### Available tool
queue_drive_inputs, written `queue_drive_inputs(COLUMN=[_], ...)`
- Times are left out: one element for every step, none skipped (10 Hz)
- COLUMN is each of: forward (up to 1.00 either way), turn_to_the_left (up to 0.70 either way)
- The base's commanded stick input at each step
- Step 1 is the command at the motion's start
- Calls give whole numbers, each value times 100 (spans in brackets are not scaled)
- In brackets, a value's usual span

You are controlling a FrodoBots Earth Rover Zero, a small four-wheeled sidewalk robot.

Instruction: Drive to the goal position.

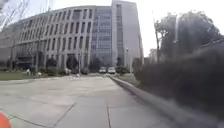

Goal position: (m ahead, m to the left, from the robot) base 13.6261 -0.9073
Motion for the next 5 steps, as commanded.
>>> queue_drive_inputs(forward=[70, 70, 70, 70, 70], turn_to_the_left=[0, 0, 0, 0, 0])
